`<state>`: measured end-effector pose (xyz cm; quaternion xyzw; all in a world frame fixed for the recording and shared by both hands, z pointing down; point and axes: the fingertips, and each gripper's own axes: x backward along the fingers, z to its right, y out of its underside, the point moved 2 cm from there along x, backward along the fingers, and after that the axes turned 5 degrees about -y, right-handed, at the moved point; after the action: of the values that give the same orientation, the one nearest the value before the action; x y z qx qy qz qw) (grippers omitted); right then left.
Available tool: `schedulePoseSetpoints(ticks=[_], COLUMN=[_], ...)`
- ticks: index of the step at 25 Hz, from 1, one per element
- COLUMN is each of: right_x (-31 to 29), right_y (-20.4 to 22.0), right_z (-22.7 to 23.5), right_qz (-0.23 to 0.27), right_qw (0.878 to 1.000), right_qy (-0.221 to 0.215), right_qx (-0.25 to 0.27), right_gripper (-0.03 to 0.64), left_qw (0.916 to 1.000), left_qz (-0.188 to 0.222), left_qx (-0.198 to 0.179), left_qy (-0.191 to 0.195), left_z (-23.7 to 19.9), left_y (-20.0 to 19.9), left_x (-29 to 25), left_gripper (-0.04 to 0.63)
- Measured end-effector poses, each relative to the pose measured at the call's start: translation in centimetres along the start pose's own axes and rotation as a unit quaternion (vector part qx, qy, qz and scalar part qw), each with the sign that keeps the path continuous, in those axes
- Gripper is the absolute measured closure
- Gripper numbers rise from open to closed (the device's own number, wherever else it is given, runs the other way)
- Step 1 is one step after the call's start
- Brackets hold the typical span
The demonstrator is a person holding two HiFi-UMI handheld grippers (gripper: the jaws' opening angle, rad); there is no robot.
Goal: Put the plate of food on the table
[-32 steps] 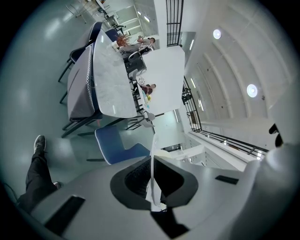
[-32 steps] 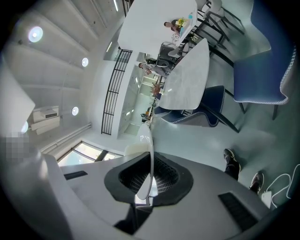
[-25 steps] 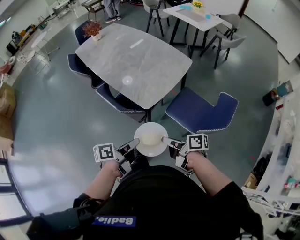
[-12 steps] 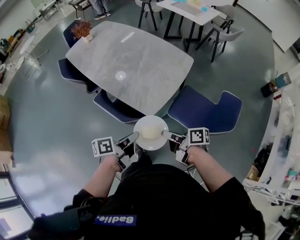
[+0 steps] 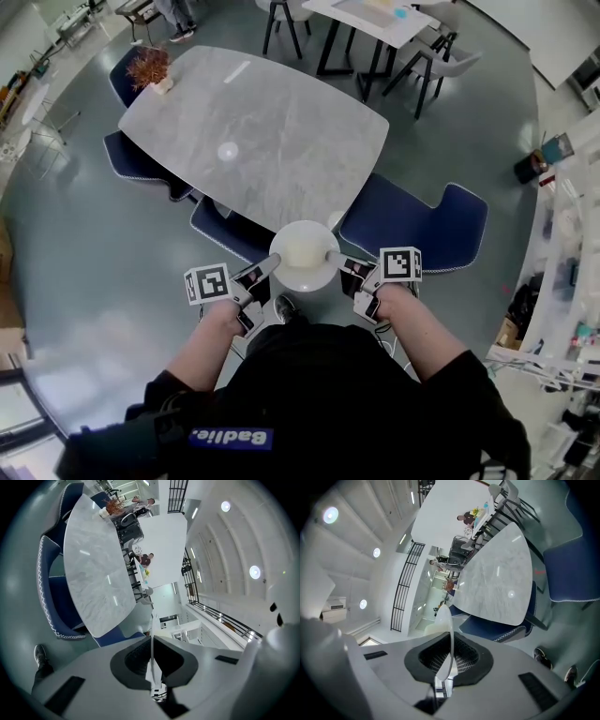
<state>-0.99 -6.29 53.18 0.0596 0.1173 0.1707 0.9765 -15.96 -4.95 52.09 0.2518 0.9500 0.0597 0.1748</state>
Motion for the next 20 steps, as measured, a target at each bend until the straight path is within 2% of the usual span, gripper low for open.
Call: schedulePoseSetpoints(ticks=[5, 9, 12, 20], right_x=[-1.2, -1.9, -1.9, -2.3], right_y=[-1.0, -2.1, -3.2, -5.2], right_z=[-0.6, -0.7, -0.4, 1.4], right_qz=[0.014, 0.014, 0.009, -0.011], right_qw=[1.0, 1.0, 1.0, 1.0], right_qy=[0.004, 0.006, 0.005, -0.005], right_qx=[0.001, 0.005, 0.007, 0.005], right_gripper=[0.597, 0.597, 0.597, 0.597], left_qw=[0.9999, 0.9995, 0.9999, 0.9995], left_qz=[-0.01, -0.004, -0.003, 0.016], left_qx=[-0.004, 0.013, 0.008, 0.025], left_qy=[0.002, 0.028, 0.01, 0.008], left_z=[-0.2, 0.3, -0.2, -0.9], left_y=[-2.0, -3.0, -3.7, -4.5], left_x=[0.1, -0.5, -1.2, -3.1], left_gripper=[0.58, 0.58, 0.58, 0.58])
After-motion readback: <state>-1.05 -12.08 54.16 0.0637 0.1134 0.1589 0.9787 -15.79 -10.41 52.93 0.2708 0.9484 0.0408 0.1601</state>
